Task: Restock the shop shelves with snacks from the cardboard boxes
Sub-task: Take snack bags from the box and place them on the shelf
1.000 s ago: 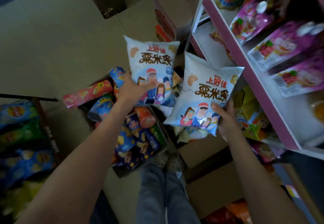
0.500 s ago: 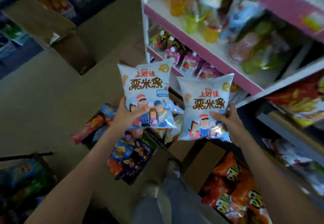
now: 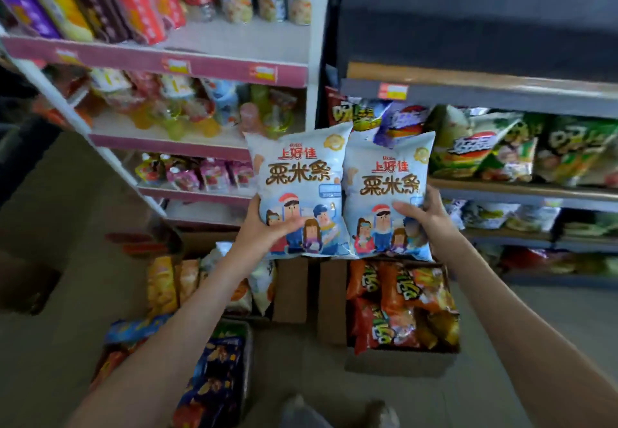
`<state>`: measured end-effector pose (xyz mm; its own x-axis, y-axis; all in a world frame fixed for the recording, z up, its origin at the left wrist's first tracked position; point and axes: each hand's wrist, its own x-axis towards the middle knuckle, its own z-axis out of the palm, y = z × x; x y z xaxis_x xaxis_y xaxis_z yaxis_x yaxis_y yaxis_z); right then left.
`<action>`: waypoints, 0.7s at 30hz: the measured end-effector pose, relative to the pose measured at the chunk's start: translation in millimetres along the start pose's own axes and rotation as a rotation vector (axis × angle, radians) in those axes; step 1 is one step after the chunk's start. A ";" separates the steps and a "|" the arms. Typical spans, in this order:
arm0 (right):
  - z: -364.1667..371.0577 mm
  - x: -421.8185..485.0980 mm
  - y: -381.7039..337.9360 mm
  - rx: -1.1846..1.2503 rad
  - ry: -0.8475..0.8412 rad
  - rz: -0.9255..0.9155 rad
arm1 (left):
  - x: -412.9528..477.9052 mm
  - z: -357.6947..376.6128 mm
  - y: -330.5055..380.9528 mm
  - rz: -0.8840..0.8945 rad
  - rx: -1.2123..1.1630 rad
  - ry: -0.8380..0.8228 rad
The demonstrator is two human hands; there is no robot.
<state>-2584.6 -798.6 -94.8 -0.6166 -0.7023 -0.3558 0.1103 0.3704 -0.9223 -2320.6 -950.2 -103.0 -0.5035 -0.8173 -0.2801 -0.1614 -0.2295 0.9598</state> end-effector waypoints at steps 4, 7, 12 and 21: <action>-75.1 -23.2 5.7 0.051 0.101 -0.019 | -3.4 78.3 13.3 0.056 0.056 -0.131; -137.7 -37.7 12.6 0.121 0.165 -0.018 | -8.3 144.4 19.9 0.088 0.079 -0.217; -262.2 -53.2 14.6 0.171 0.242 -0.066 | -20.9 270.3 32.5 0.098 0.050 -0.278; -491.5 -63.7 12.6 0.195 0.425 -0.148 | -34.6 502.5 81.2 0.231 0.073 -0.390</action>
<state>-2927.1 -450.4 -9.6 -0.8958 -0.4137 -0.1627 0.1161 0.1357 -0.9839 -2742.8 -675.0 -23.6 -0.8130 -0.5795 -0.0572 -0.0597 -0.0148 0.9981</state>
